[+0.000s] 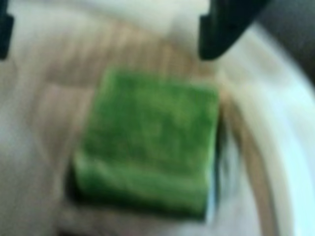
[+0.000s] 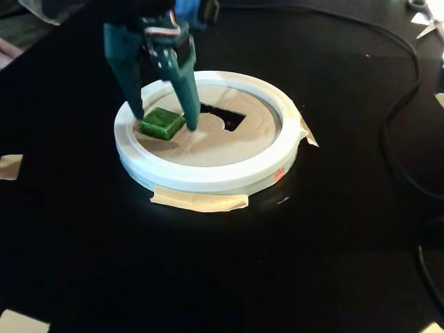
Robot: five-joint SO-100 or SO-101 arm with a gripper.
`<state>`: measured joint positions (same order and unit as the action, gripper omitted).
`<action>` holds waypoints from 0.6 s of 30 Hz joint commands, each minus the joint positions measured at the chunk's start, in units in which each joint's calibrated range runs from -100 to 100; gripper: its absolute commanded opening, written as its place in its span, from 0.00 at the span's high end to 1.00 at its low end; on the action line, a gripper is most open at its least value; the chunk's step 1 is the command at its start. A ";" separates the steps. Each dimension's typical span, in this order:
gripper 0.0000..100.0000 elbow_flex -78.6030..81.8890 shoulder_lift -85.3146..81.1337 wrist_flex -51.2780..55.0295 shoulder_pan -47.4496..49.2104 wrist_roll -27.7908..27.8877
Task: Pick up the square block and drop it in corresponding square shaped hole
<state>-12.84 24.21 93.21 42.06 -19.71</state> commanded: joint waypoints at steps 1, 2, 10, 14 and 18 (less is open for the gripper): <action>0.36 -0.28 -17.18 6.59 -0.98 0.49; 0.36 -0.28 -19.15 6.79 -1.61 0.54; 0.38 1.09 -27.48 6.79 -20.83 7.52; 0.38 10.19 -35.81 6.79 -36.32 11.14; 0.38 26.95 -49.96 2.17 -46.55 13.04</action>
<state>1.42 -9.94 99.71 6.69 -8.72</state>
